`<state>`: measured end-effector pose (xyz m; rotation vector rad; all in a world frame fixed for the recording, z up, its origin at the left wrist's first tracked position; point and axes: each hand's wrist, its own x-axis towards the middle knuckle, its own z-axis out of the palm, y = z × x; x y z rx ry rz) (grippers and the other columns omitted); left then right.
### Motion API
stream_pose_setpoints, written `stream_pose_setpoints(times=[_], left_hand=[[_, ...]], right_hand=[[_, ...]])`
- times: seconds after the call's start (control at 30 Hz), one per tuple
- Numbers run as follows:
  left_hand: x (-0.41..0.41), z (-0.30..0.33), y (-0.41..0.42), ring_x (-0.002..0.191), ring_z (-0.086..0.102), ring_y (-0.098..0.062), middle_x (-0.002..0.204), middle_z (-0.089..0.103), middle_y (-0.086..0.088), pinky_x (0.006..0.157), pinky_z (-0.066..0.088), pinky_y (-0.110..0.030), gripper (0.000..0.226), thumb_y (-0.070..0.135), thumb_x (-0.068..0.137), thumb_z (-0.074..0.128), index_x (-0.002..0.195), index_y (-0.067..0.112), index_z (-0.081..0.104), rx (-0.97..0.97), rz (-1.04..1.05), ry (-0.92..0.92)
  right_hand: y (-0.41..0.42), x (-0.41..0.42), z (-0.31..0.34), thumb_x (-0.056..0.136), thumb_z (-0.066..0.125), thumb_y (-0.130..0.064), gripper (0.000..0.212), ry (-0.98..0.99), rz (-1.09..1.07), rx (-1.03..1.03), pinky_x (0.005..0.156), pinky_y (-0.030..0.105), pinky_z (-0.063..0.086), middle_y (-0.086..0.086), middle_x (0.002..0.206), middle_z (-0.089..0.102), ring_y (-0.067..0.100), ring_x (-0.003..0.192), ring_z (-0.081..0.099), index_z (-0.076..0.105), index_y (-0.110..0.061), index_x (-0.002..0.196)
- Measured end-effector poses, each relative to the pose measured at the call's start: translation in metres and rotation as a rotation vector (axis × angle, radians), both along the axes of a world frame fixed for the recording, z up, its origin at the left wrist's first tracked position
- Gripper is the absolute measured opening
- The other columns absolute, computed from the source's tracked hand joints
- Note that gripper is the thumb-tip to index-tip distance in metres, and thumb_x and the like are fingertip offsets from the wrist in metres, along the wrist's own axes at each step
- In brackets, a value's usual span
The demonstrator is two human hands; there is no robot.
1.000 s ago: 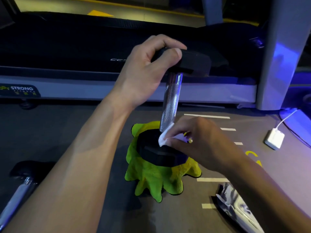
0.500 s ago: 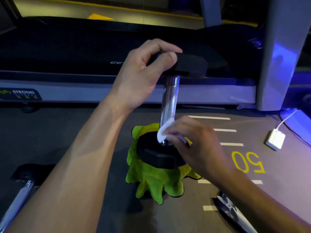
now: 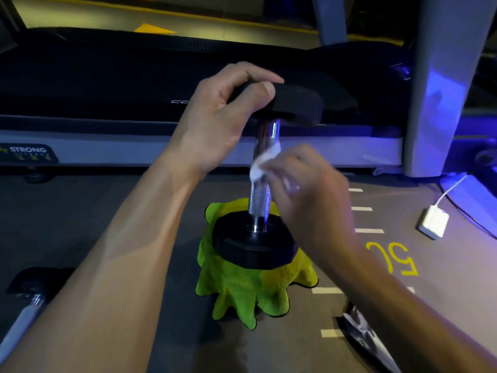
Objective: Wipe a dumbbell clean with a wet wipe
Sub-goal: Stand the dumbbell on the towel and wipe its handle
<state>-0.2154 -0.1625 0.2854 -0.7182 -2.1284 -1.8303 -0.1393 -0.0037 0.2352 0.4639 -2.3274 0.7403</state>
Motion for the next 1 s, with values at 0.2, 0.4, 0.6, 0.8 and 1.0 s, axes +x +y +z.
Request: stream_pose_setpoints(times=[0.2, 0.4, 0.6, 0.8, 1.0], left_hand=[[-0.003, -0.001, -0.004, 0.103, 0.064, -0.007, 0.115, 0.069, -0.015, 0.095, 0.048, -0.024, 0.020, 0.028, 0.094, 0.060, 0.108, 0.022, 0.074, 0.003, 0.011, -0.010], [-0.001, 0.000, -0.002, 0.106, 0.066, -0.012, 0.120, 0.067, -0.019, 0.095, 0.051, -0.026, 0.022, 0.030, 0.094, 0.060, 0.109, 0.022, 0.074, -0.020, 0.004, -0.004], [0.002, -0.001, -0.004, 0.110, 0.067, -0.020, 0.118, 0.069, -0.017, 0.099, 0.051, -0.034, 0.023, 0.032, 0.094, 0.060, 0.109, 0.024, 0.075, -0.005, 0.007, 0.016], [0.002, 0.000, -0.006, 0.107, 0.065, -0.012, 0.118, 0.069, -0.016, 0.097, 0.050, -0.026, 0.019, 0.026, 0.096, 0.060, 0.109, 0.024, 0.074, -0.003, 0.015, 0.013], [0.002, -0.001, -0.004, 0.106, 0.065, -0.010, 0.119, 0.069, -0.019, 0.096, 0.051, -0.025, 0.023, 0.033, 0.092, 0.059, 0.108, 0.026, 0.074, 0.014, 0.010, 0.014]], right_hand=[[-0.009, 0.005, -0.014, 0.085, 0.067, 0.010, 0.028, 0.055, -0.029, 0.135, 0.089, 0.017, 0.040, 0.009, 0.109, 0.066, 0.026, 0.098, 0.060, 0.077, -0.006, 0.105], [-0.007, -0.014, 0.005, 0.090, 0.064, 0.008, 0.029, 0.141, -0.011, 0.159, 0.106, 0.013, 0.031, 0.012, 0.123, 0.063, 0.024, 0.114, 0.054, 0.071, -0.001, 0.116], [-0.001, -0.002, -0.005, 0.085, 0.068, 0.014, 0.037, 0.093, 0.040, 0.224, 0.111, 0.020, 0.033, 0.010, 0.130, 0.063, 0.026, 0.118, 0.055, 0.071, -0.005, 0.117], [-0.004, 0.007, -0.020, 0.089, 0.063, 0.015, 0.046, 0.040, 0.014, 0.210, 0.119, 0.029, 0.036, 0.014, 0.140, 0.058, 0.026, 0.133, 0.053, 0.063, 0.002, 0.134], [-0.006, -0.014, 0.000, 0.090, 0.060, 0.010, 0.038, 0.075, -0.005, 0.047, 0.103, 0.019, 0.044, 0.009, 0.130, 0.063, 0.021, 0.121, 0.061, 0.068, -0.002, 0.125]])
